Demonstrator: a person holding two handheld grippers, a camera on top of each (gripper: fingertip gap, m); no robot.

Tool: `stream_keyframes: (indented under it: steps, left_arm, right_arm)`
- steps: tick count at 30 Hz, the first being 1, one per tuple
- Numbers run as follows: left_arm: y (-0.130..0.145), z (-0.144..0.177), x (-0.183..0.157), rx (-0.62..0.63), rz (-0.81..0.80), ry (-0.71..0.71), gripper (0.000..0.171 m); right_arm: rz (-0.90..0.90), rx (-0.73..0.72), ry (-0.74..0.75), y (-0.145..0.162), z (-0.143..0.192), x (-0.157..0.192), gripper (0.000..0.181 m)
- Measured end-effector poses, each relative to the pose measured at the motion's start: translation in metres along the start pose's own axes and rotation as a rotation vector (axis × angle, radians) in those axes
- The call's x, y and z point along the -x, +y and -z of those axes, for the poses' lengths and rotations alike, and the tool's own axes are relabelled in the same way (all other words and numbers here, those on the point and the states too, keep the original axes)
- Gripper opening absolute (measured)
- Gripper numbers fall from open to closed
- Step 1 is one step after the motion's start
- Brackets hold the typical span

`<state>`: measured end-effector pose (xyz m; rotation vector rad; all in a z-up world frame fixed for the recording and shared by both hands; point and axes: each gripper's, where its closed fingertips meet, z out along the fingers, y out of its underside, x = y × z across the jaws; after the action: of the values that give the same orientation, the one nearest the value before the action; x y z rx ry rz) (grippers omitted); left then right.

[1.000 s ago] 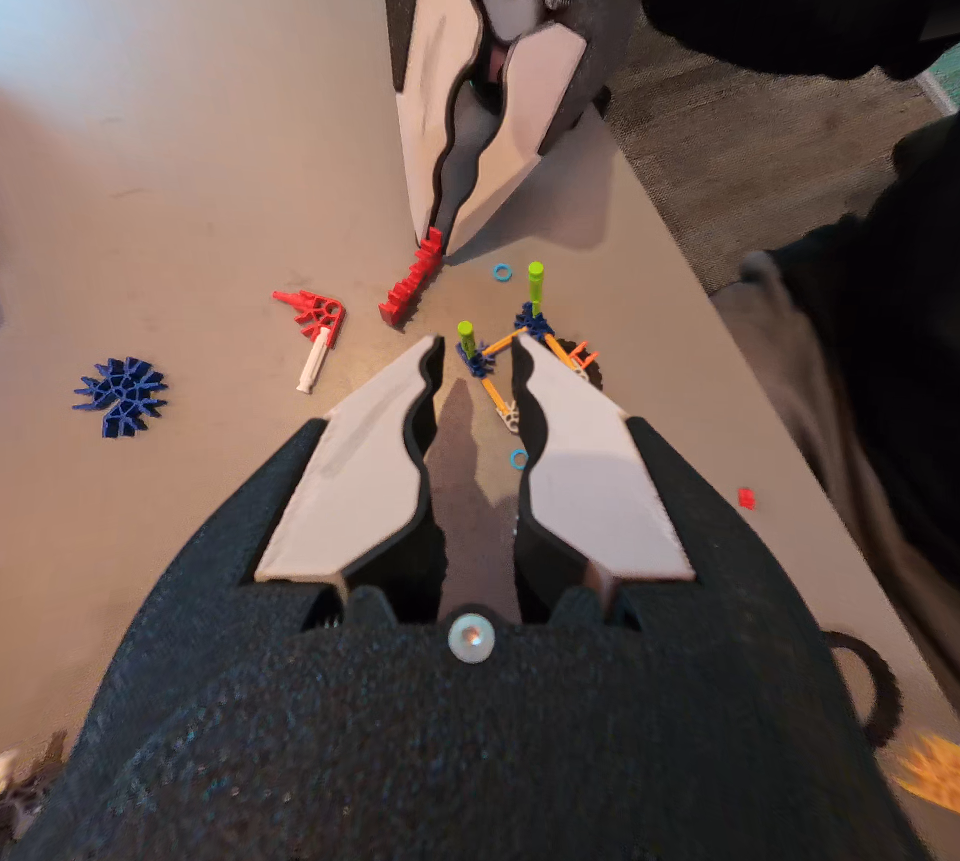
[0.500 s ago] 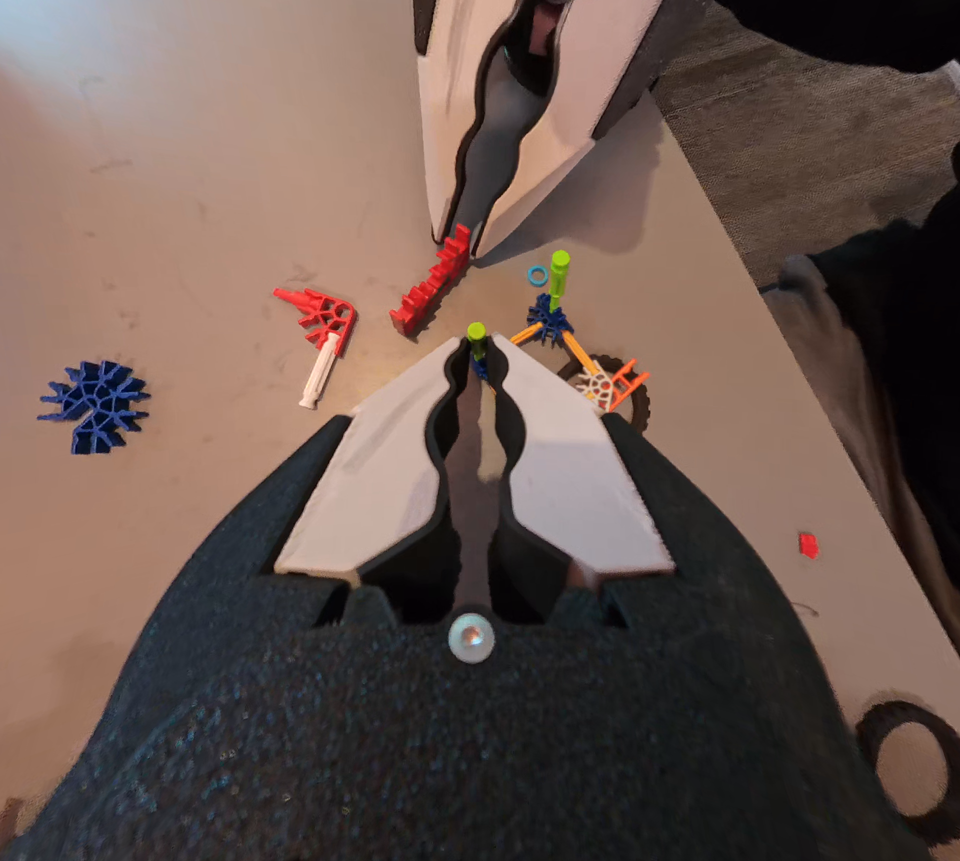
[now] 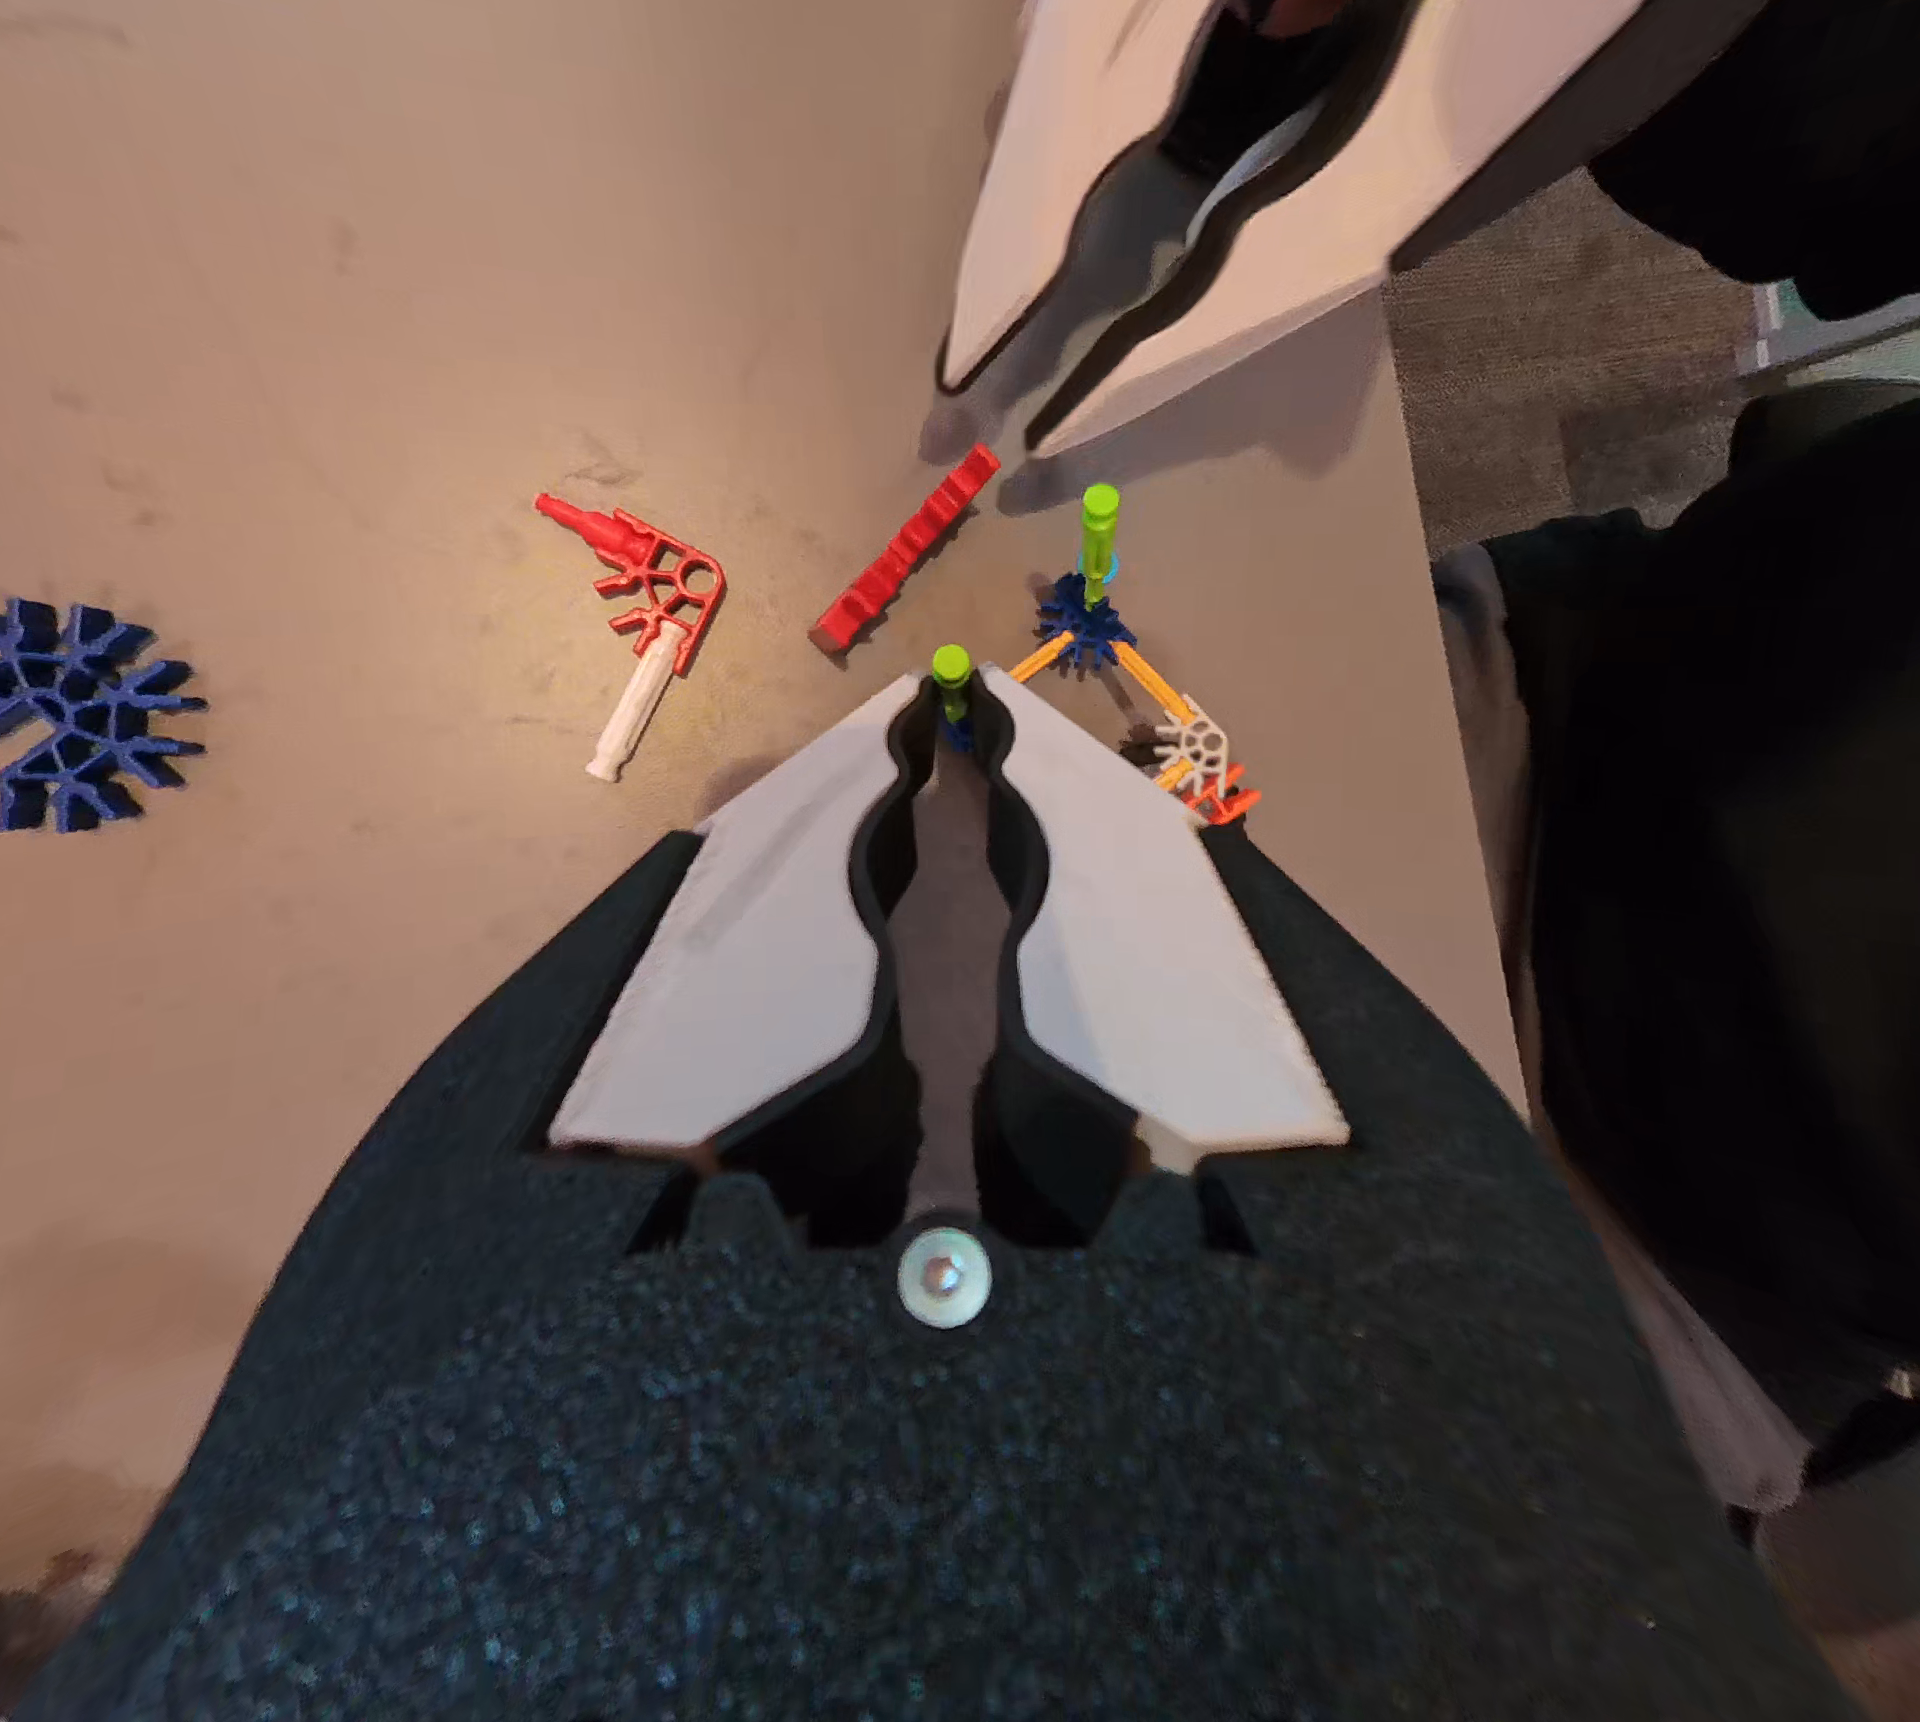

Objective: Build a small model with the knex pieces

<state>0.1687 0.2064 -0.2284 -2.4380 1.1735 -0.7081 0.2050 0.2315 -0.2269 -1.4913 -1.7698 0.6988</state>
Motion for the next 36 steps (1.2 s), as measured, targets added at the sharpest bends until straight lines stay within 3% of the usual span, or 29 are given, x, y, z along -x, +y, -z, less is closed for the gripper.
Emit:
stream_keyframes:
  steps: [4,9,13,16,23,28,36]
  left_arm:
    - [-0.002,-0.003,-0.004,0.039,0.023,0.032,0.003]
    - [-0.003,-0.005,-0.007,0.063,0.064,0.102,0.003]
    - [-0.003,-0.005,-0.007,0.071,0.086,0.133,0.003]
    - [-0.003,-0.006,-0.01,0.068,0.084,0.155,0.003]
    - [-0.003,-0.006,-0.009,0.073,0.083,0.182,0.003]
    - [-0.004,-0.008,-0.009,0.076,0.088,0.217,0.003]
    - [-0.004,-0.01,-0.006,0.022,0.093,0.185,0.005]
  right_arm:
    - [0.138,-0.109,0.056,-0.021,0.014,0.006,0.018]
    - [0.495,-0.103,0.164,-0.032,0.014,0.024,0.018]
    - [0.678,-0.056,0.22,-0.025,0.007,0.029,0.008]
    - [0.75,-0.01,0.247,-0.017,0.002,0.028,0.002]
    - [0.881,0.045,0.207,-0.013,0.013,0.029,0.017]
    - [1.025,0.125,0.248,-0.005,-0.001,0.025,0.015]
    - [1.061,0.073,0.314,-0.005,-0.004,0.028,0.005]
